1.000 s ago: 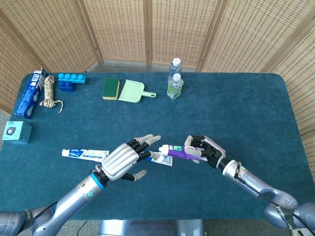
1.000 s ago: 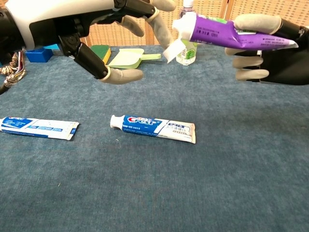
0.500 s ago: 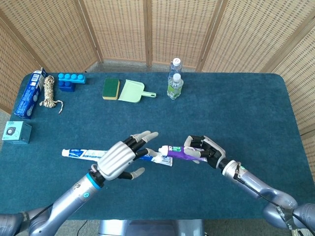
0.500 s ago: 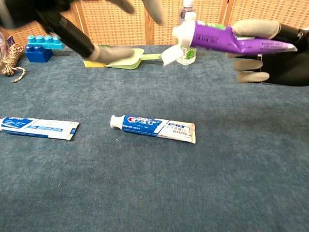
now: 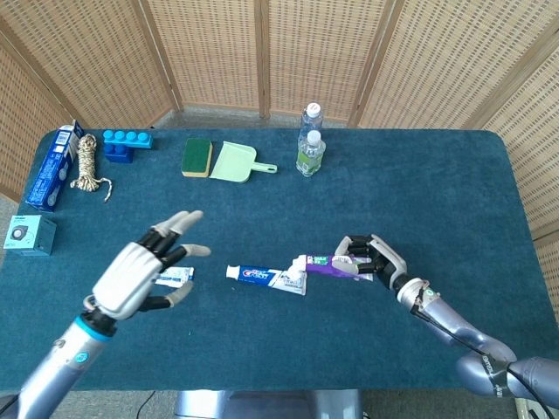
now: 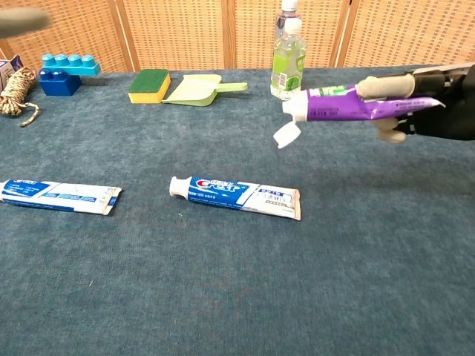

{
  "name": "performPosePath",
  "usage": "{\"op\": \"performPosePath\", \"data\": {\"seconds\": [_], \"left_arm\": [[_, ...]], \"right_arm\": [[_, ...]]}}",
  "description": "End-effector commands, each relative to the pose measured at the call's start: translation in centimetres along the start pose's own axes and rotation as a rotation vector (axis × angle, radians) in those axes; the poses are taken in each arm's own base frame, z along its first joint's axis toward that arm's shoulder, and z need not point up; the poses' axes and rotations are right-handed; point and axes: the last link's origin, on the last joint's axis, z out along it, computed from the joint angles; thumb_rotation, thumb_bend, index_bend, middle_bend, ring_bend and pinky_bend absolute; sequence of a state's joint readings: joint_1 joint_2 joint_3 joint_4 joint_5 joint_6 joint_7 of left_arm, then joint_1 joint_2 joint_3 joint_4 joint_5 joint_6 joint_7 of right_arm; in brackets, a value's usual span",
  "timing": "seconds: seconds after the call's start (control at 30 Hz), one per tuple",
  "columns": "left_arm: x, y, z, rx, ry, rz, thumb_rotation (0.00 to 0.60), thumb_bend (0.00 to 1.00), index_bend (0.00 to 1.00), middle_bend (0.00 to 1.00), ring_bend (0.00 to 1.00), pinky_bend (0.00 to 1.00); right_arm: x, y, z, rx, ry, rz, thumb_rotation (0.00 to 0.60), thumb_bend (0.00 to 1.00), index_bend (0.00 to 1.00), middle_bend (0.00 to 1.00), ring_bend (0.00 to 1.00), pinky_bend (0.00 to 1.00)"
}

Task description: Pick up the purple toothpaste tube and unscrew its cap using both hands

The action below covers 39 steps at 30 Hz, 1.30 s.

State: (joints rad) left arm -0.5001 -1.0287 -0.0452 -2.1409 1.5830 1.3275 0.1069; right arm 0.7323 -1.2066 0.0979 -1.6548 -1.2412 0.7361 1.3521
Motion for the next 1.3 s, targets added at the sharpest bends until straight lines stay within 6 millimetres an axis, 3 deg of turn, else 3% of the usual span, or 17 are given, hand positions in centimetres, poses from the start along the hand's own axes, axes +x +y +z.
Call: {"op": "performPosePath", "data": {"seconds": [0.03, 0.2, 0.27, 0.37, 0.47, 0.53, 0.7, 0.9, 1.1, 1.3], "left_arm": [[0.8, -1.5, -2.1, 0.069, 0.015, 0.005, 0.600, 0.33, 0.29, 0.01, 0.00, 0.14], [1.7, -2.9, -4.0, 0.144, 0.027, 0.004, 0.600, 0.33, 0.29, 0.01, 0.00, 0.14], [2.2, -3.3, -4.6, 0.165, 0.037, 0.010, 0.600, 0.33, 0.29, 0.01, 0.00, 0.14], [3.0, -3.9, -6.1, 0.210, 0.066, 0.016, 0.600, 0.33, 0.29, 0.01, 0.00, 0.14], [3.3, -4.3, -7.0, 0.239, 0.075, 0.017, 0.600, 0.33, 0.29, 0.01, 0.00, 0.14], [3.5, -4.6, -7.5, 0.257, 0.080, 0.018, 0.600, 0.33, 0.29, 0.01, 0.00, 0.14], [3.9, -5.2, -8.6, 0.302, 0.110, 0.013, 0.600, 0.33, 0.28, 0.01, 0.00, 0.14], [4.0, -5.4, -9.3, 0.321, 0.122, 0.017, 0.600, 0.33, 0.28, 0.01, 0.00, 0.13], [3.7, -5.6, -10.0, 0.343, 0.136, 0.008, 0.600, 0.33, 0.27, 0.01, 0.00, 0.12], [3.0, -6.0, -11.3, 0.387, 0.139, 0.048, 0.600, 0.33, 0.27, 0.02, 0.00, 0.09]], "right_arm": [[1.0, 1.0, 1.1, 0.014, 0.092, -0.069, 0.600, 0.44, 0.94, 0.72, 0.70, 0.70], [1.4, 1.7, 1.8, 0.025, 0.130, -0.119, 0.600, 0.43, 0.92, 0.68, 0.64, 0.58], [1.6, 2.0, 2.1, 0.033, 0.141, -0.158, 0.600, 0.42, 0.89, 0.65, 0.58, 0.48], [2.1, 2.8, 2.3, 0.047, 0.164, -0.260, 0.600, 0.41, 0.79, 0.58, 0.47, 0.31], [2.5, 3.3, 2.3, 0.060, 0.185, -0.337, 0.600, 0.40, 0.70, 0.52, 0.39, 0.20], [2.6, 3.6, 2.2, 0.066, 0.197, -0.377, 0.600, 0.37, 0.58, 0.46, 0.31, 0.15], [3.1, 3.5, 1.7, 0.102, 0.234, -0.447, 0.596, 0.27, 0.36, 0.30, 0.19, 0.11], [3.5, 3.0, 1.0, 0.136, 0.269, -0.448, 0.522, 0.20, 0.20, 0.22, 0.12, 0.09], [4.1, 1.8, -0.5, 0.206, 0.302, -0.436, 0.507, 0.18, 0.19, 0.20, 0.08, 0.10], [4.0, 0.9, -2.7, 0.282, 0.353, -0.541, 0.517, 0.16, 0.20, 0.21, 0.06, 0.10]]}}
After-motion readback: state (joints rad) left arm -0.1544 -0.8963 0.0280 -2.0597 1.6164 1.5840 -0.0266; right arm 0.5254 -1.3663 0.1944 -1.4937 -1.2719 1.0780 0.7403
